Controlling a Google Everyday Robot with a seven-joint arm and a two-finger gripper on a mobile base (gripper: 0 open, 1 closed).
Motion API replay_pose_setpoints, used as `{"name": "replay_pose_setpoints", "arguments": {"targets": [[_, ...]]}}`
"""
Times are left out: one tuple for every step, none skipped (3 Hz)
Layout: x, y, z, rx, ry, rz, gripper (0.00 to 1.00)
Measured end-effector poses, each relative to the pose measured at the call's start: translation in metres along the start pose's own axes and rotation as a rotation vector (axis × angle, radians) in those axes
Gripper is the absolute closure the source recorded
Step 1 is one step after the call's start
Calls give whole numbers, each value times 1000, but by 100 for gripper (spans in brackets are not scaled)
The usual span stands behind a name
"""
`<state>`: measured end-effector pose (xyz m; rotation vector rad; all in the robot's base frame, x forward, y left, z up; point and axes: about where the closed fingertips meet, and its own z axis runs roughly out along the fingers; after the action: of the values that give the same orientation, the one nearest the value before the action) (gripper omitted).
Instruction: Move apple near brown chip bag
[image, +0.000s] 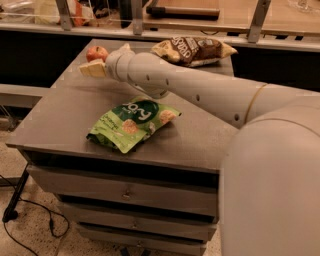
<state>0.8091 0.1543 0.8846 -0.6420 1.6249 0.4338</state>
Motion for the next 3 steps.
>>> {"name": "replay_pose_setpoints", "arguments": {"targets": [[12,-14,44,-8,5,-7,0],[15,-23,73,-15,3,18,0],[15,-27,87,-22,-3,25,17]]}}
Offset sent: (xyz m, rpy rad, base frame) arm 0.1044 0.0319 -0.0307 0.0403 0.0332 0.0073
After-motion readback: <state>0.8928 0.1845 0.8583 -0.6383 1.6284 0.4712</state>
